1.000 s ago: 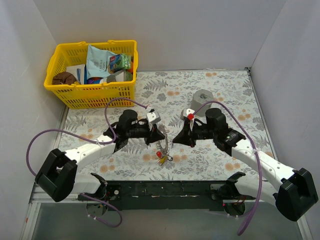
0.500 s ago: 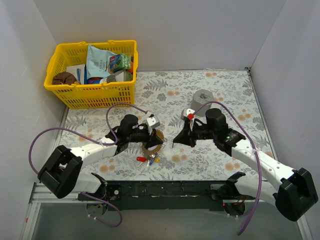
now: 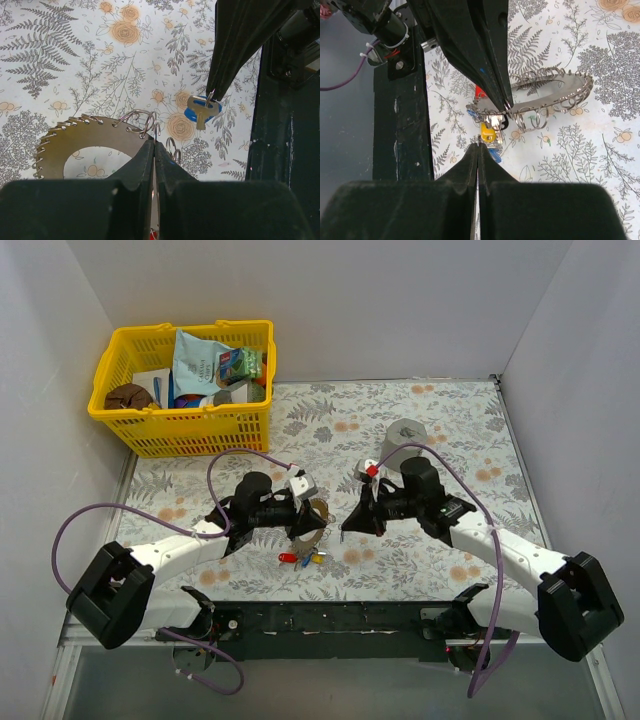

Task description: Put the keys on the keyring

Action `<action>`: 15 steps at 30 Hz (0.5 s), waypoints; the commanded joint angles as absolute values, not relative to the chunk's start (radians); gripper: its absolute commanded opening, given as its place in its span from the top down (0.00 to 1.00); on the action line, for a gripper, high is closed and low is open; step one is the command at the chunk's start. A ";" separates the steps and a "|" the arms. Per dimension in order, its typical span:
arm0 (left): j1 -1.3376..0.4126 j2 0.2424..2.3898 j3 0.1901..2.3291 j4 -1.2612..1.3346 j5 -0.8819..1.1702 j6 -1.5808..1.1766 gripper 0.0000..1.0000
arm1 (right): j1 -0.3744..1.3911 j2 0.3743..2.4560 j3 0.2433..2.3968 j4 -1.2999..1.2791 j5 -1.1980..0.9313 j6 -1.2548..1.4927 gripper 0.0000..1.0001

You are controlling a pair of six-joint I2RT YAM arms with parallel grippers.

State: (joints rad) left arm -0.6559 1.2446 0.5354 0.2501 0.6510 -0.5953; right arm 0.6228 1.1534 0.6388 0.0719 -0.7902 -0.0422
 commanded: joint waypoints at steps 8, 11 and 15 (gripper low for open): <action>-0.675 1.203 0.529 0.281 0.655 -0.583 1.00 | 0.672 1.236 0.690 0.170 -0.752 -0.008 0.99; -0.676 1.203 0.534 0.273 0.657 -0.580 1.00 | 0.686 1.265 0.701 0.175 -0.716 -0.008 0.99; -0.681 1.204 0.535 0.270 0.658 -0.574 1.00 | 0.701 1.290 0.722 0.167 -0.664 0.018 0.99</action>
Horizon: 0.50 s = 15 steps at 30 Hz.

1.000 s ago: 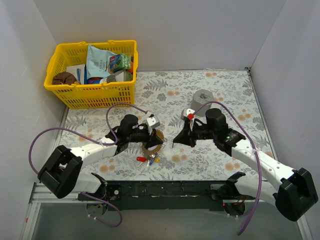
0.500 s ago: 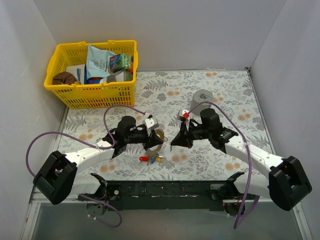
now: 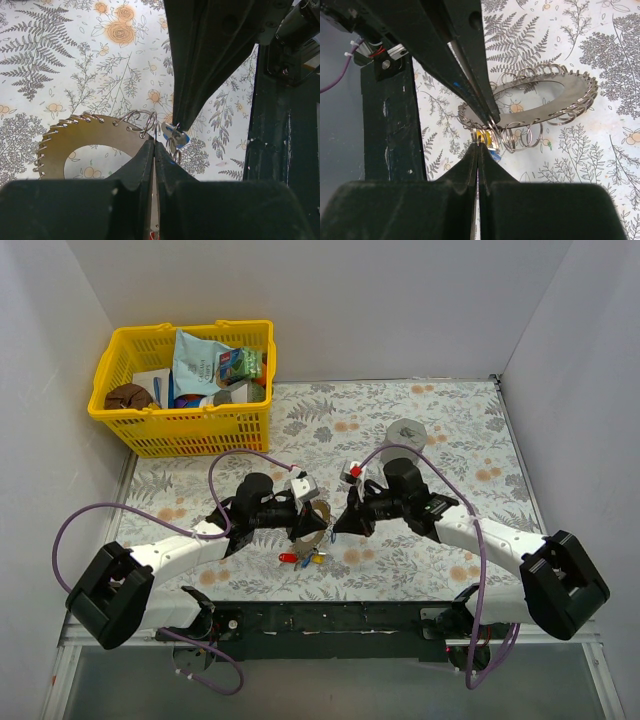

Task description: Put the keys on the keyring

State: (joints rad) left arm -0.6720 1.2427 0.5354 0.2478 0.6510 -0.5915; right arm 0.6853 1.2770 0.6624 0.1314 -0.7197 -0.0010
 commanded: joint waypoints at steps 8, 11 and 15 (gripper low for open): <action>-0.687 1.200 0.541 0.252 0.653 -0.568 1.00 | 0.712 1.272 0.726 0.193 -0.644 0.021 0.99; -0.693 1.203 0.545 0.250 0.653 -0.563 1.00 | 0.712 1.275 0.727 0.198 -0.638 0.018 0.99; -0.698 1.210 0.546 0.247 0.650 -0.560 1.00 | 0.715 1.272 0.726 0.202 -0.658 0.009 0.99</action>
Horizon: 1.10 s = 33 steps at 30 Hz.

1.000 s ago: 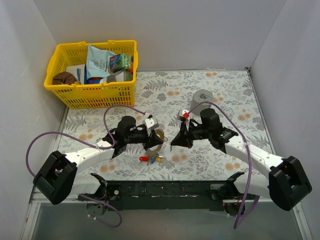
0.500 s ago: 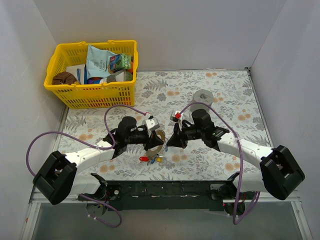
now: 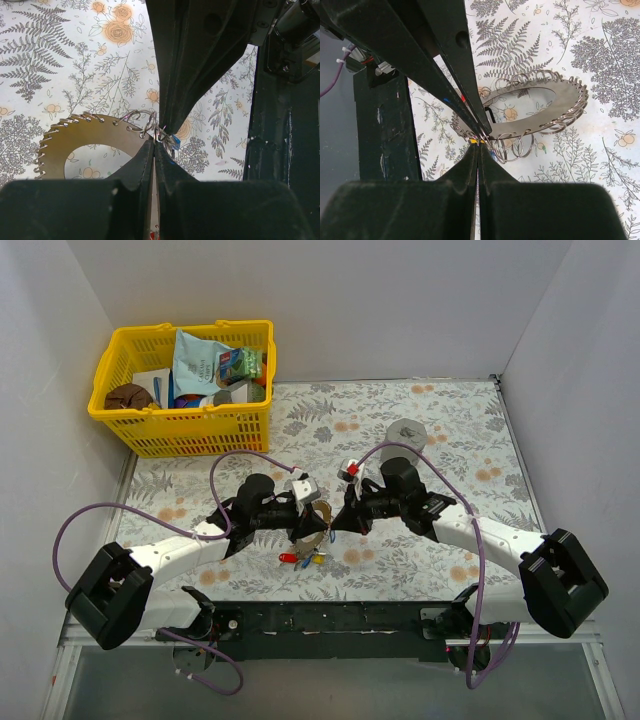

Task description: Put the keys on the keyring

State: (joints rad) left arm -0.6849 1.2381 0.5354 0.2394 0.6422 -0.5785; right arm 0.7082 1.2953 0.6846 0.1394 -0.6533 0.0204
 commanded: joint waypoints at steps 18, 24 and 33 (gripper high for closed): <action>-0.699 1.198 0.555 0.239 0.650 -0.558 1.00 | 0.742 1.261 0.730 0.173 -0.620 -0.040 0.99; -0.699 1.187 0.552 0.238 0.649 -0.557 1.00 | 0.741 1.273 0.726 0.156 -0.560 -0.037 0.99; -0.704 1.174 0.546 0.233 0.655 -0.558 1.00 | 0.726 1.261 0.713 0.144 -0.497 -0.025 0.99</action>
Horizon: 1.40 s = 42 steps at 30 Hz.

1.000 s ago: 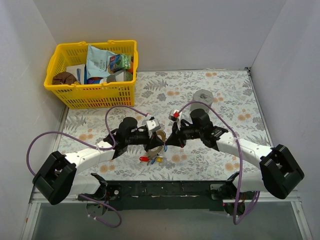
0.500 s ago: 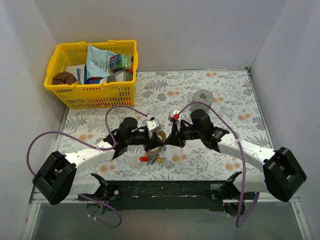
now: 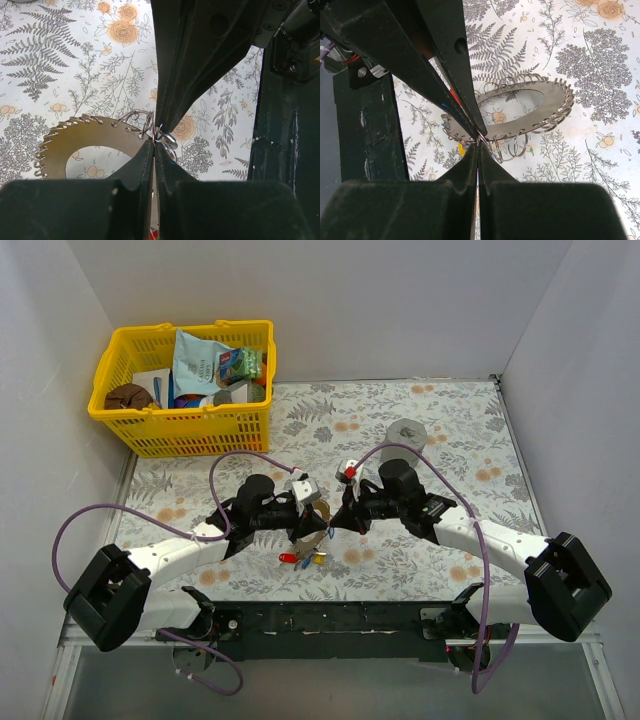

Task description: Put the keys on the keyring

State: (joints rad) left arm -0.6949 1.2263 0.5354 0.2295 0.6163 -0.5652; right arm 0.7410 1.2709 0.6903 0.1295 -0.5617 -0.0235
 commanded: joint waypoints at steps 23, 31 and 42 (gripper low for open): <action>-0.707 1.117 0.492 0.341 0.669 -0.571 1.00 | 0.689 1.241 0.695 0.132 -0.592 -0.026 0.99; -0.707 1.106 0.482 0.336 0.641 -0.568 1.00 | 0.686 1.143 0.712 0.025 -0.580 -0.066 0.99; -0.707 1.137 0.491 0.347 0.643 -0.571 1.00 | 0.686 1.118 0.762 -0.048 -0.725 -0.089 0.99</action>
